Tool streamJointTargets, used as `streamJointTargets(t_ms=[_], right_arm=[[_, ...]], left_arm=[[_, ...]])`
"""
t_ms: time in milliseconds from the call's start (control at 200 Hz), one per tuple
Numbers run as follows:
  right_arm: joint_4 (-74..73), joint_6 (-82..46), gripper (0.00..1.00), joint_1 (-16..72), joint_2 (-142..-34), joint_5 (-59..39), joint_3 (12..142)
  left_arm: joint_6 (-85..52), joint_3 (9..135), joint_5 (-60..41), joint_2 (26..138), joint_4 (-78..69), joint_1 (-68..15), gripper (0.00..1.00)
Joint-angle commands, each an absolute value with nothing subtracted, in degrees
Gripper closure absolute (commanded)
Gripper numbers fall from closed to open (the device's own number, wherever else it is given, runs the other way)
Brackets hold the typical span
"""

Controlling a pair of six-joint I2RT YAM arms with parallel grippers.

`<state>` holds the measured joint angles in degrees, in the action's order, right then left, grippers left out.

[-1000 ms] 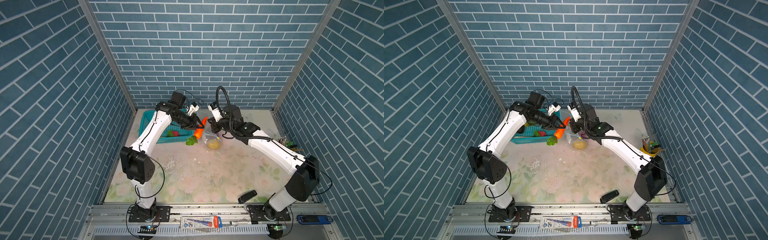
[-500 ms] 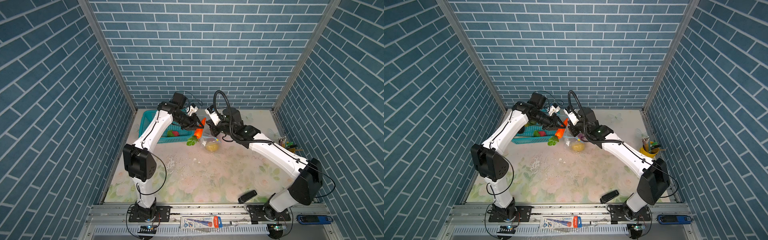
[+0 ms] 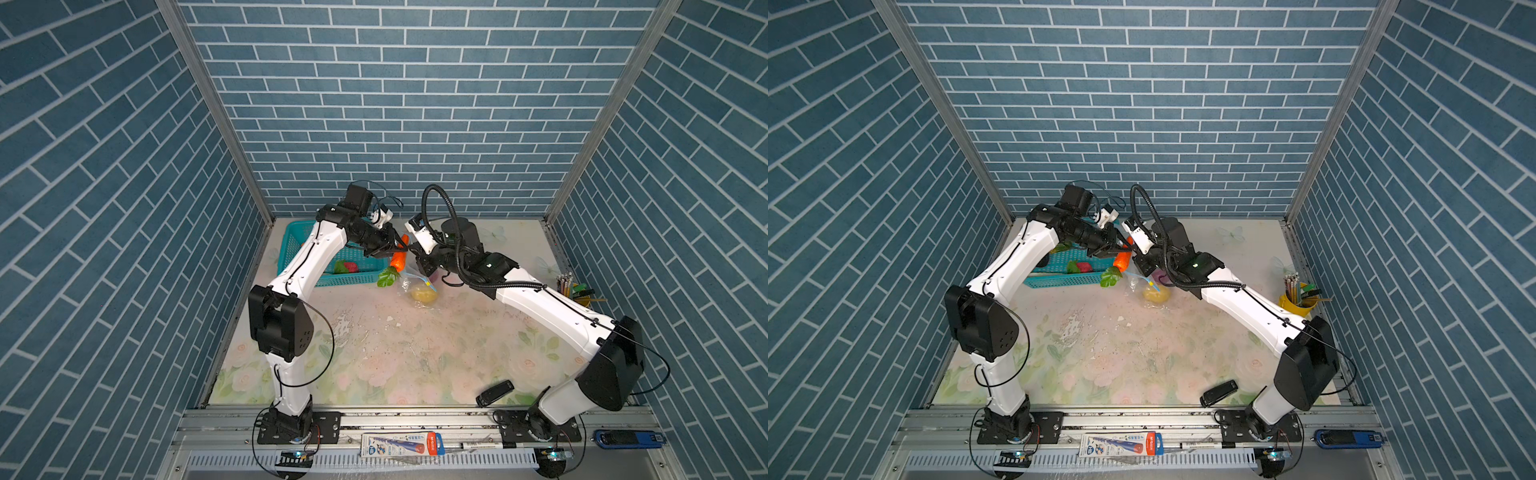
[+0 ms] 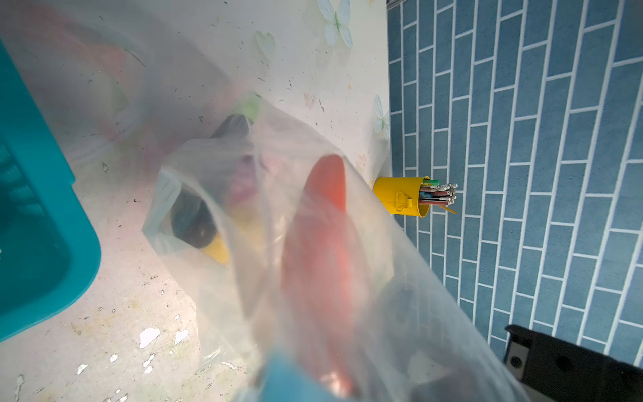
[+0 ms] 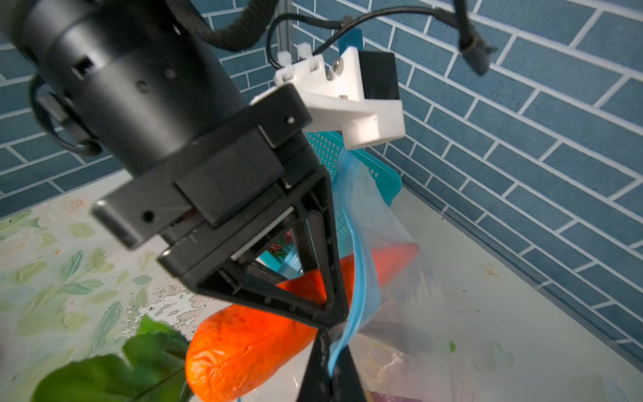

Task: Place the food in the zip-top bag and seal the zipper
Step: 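Lower the carrot into the bag mouth held by the right gripper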

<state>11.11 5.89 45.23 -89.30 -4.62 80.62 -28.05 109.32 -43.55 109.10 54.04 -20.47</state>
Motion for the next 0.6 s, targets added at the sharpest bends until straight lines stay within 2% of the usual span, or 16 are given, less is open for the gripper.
streamJointTargets(t_ms=[0, 595], right_arm=[[9.25, 8.95, 1.0, 45.88, -88.68, -4.66, 79.98], [8.24, 8.72, 1.0, 46.0, -89.66, -6.77, 80.33]], left_arm=[[-28.06, 109.21, -42.37, 110.46, 53.36, -19.95, 0.67], [-29.98, 110.57, -40.69, 112.17, 52.84, -20.46, 0.55]])
